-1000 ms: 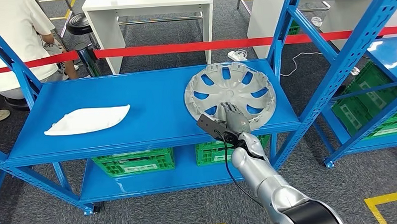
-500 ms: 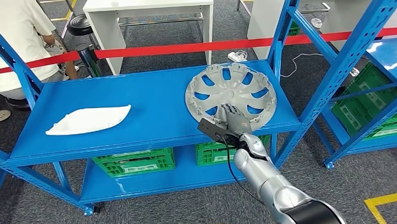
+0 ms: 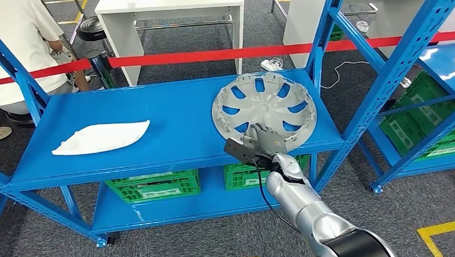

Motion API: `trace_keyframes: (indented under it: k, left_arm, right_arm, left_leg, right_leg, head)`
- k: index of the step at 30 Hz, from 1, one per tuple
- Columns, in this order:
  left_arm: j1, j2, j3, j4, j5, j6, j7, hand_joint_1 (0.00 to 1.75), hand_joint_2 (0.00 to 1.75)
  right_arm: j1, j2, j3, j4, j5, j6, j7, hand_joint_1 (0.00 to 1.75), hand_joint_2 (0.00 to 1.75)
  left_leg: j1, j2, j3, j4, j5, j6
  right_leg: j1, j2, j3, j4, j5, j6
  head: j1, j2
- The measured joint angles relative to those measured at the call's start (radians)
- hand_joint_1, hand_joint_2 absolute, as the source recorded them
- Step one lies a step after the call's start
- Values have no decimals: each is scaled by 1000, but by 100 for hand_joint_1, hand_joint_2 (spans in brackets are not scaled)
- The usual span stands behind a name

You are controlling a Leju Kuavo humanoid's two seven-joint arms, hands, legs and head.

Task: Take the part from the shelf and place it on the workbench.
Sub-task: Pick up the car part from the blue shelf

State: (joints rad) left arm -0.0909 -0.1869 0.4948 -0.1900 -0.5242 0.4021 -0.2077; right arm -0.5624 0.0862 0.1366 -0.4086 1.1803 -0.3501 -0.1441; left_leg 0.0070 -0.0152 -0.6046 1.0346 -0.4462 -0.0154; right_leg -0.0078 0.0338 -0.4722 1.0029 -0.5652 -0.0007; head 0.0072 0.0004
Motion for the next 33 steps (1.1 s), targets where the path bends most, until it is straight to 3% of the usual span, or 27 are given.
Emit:
trace_keyframes:
  k: [15,16,18,19,20,22,33]
  left_arm:
    - [0,0,1,0,4,0,-2,0,0]
    - [0,0,1,0,4,0,-2,0,44]
    - [0,0,1,0,3,0,-9,0,44]
    - [0,0,1,0,2,1,-14,0,87]
    - [0,0,1,0,0,4,-21,0,87]
    - [0,-1,1,0,-9,15,-31,0,175]
    - [-2,-3,1,-2,-27,112,-44,0,175]
  right_arm:
    - [2,0,15,0,25,28,-2,175,175]
    - [2,0,16,0,26,28,-3,175,175]
    - [3,0,17,0,30,28,-4,175,175]
    - [3,0,18,0,32,27,-4,175,175]
    - [4,0,18,0,34,25,-5,175,175]
    - [4,-1,18,0,41,16,-6,175,175]
    - [19,-1,28,0,112,-51,-3,175,175]
  left_leg:
    - [0,0,1,0,3,2]
    - [0,0,1,0,3,2]
    - [0,0,1,0,3,2]
    - [0,0,1,0,3,2]
    - [0,0,1,0,3,2]
    - [0,0,1,0,3,2]
    - [0,0,0,0,3,2]
  right_leg:
    - [0,0,1,-1,3,3]
    - [0,0,1,-1,3,3]
    - [0,0,1,-1,3,3]
    - [0,0,1,-1,3,3]
    - [0,0,1,-1,3,3]
    - [0,0,1,-1,3,3]
    - [0,0,1,-1,3,3]
  head:
    - [0,0]
    - [0,0]
    - [0,0]
    - [0,0]
    - [0,0]
    - [0,0]
    - [0,0]
